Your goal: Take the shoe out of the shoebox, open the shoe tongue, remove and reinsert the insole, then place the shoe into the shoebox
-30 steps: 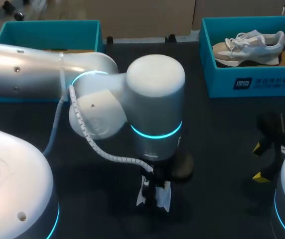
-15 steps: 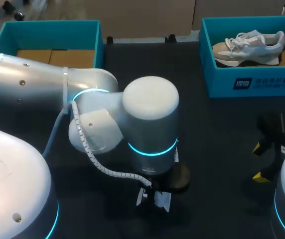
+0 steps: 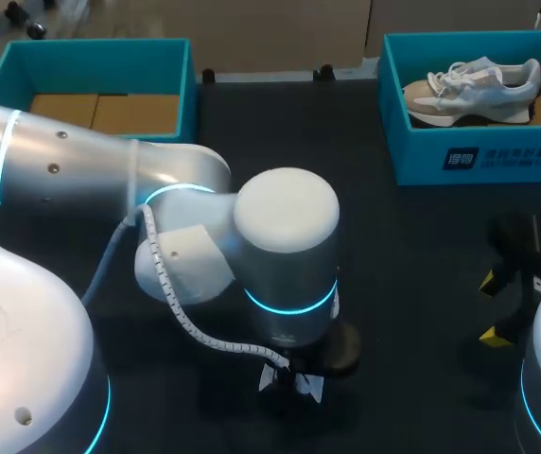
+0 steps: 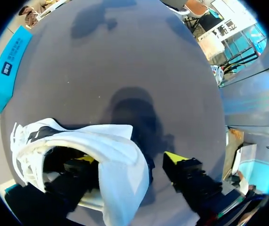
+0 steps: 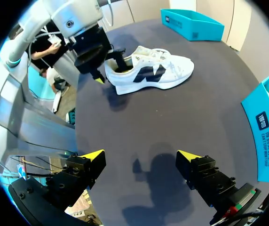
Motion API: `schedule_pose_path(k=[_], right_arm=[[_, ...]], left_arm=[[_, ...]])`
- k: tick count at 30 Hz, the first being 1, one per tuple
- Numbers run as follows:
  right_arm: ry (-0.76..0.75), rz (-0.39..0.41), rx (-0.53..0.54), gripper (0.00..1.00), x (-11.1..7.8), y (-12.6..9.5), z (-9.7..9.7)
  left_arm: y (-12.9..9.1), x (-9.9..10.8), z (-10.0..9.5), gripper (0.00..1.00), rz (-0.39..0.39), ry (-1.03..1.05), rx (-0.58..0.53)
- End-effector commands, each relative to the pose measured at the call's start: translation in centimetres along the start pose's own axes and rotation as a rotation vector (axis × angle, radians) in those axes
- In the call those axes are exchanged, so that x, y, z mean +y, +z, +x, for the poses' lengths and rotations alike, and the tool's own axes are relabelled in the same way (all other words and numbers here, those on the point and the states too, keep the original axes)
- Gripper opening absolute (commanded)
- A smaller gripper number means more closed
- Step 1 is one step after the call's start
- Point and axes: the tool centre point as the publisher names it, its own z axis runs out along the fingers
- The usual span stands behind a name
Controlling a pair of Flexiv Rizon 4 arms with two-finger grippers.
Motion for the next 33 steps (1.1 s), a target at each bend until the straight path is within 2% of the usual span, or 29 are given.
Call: schedule_pose_path(k=[1, 2, 9, 15, 20, 25, 33], right_arm=[[0.000, 0.001, -0.003, 1.00, -0.1, 0.0, 0.2], [0.000, 0.001, -0.003, 1.00, -0.1, 0.0, 0.2], [0.000, 0.001, -0.003, 1.00, -0.1, 0.0, 0.2], [0.000, 0.001, -0.003, 1.00, -0.1, 0.0, 0.2], [0.000, 0.001, -0.003, 1.00, -0.1, 0.0, 0.2], [0.000, 0.001, -0.003, 1.00, -0.1, 0.0, 0.2], [0.000, 0.001, -0.003, 1.00, -0.1, 0.0, 0.2]], left_arm=[[0.4, -0.4, 0.0, 0.03, -0.010, 0.000, -0.002], [0.5, -0.5, 0.0, 0.00, -0.017, -0.001, -0.002], [0.7, -0.4, -0.3, 0.00, -0.033, -0.010, 0.013], [0.0, 0.1, -0.7, 0.00, -0.008, -0.002, 0.038], [-2.3, 0.9, -1.7, 0.00, 0.015, 0.003, 0.066], [-5.6, 2.3, -3.2, 0.00, 0.058, 0.001, 0.106], [-10.4, 4.8, -6.2, 0.00, 0.057, -0.041, 0.097]])
